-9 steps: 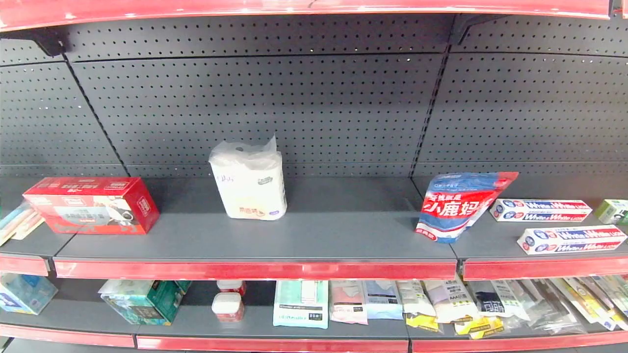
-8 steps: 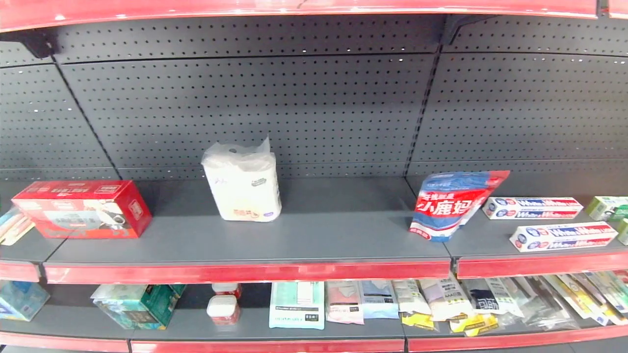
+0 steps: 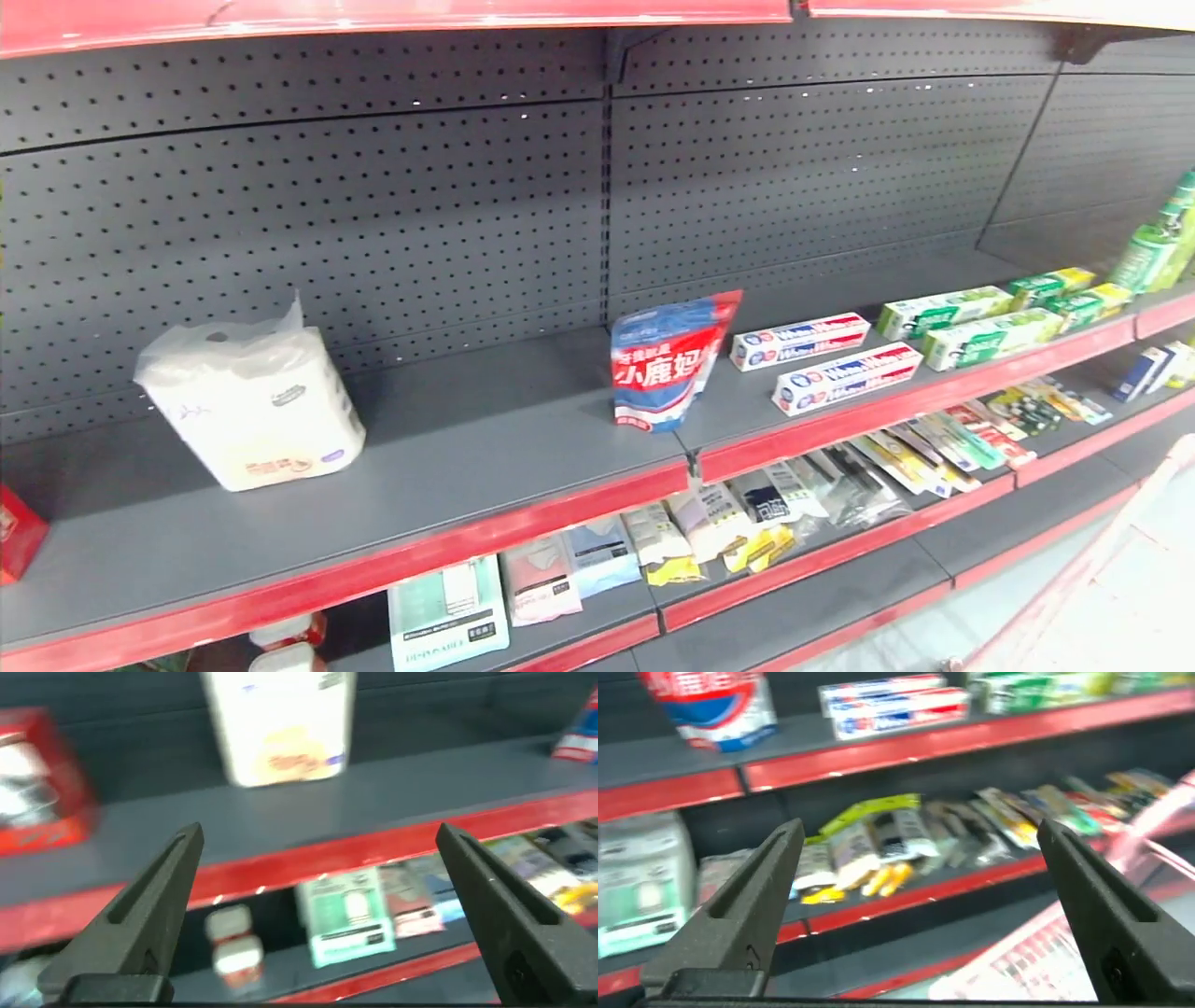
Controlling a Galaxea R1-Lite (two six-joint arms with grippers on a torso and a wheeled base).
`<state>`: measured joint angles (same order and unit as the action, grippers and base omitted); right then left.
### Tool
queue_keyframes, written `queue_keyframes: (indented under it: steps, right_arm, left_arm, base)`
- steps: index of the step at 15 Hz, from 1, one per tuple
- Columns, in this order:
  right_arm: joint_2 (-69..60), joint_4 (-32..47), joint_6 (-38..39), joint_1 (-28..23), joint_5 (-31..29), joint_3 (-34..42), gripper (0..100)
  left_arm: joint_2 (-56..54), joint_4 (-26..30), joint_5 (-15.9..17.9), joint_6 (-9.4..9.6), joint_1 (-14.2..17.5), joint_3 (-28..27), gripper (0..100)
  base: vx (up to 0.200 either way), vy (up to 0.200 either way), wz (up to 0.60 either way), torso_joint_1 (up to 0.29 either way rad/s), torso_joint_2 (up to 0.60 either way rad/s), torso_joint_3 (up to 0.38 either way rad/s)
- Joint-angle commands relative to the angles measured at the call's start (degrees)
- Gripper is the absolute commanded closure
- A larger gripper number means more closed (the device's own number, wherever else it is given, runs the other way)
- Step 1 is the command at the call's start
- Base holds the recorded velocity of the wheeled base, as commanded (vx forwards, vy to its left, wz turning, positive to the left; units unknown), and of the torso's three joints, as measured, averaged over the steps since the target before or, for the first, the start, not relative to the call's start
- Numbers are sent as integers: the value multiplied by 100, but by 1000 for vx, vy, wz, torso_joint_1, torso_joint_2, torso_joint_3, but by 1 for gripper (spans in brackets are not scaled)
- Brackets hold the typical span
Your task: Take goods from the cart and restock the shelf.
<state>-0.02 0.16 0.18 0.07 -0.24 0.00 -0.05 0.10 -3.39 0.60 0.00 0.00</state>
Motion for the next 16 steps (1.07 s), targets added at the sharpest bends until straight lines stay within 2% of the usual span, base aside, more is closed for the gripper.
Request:
queue_keyframes:
  steps: [1,16]
  right_arm:
    - [2,2,-1,1,-2,0,0]
    - [2,2,-1,-7,-2,0,0]
  left_arm:
    - [5,-1,-4,2,0,0,0]
    - [5,-1,-4,-7,0,0,0]
  base:
    - [0,0,-600,2,2,7]
    - [0,0,-600,3,2,2]
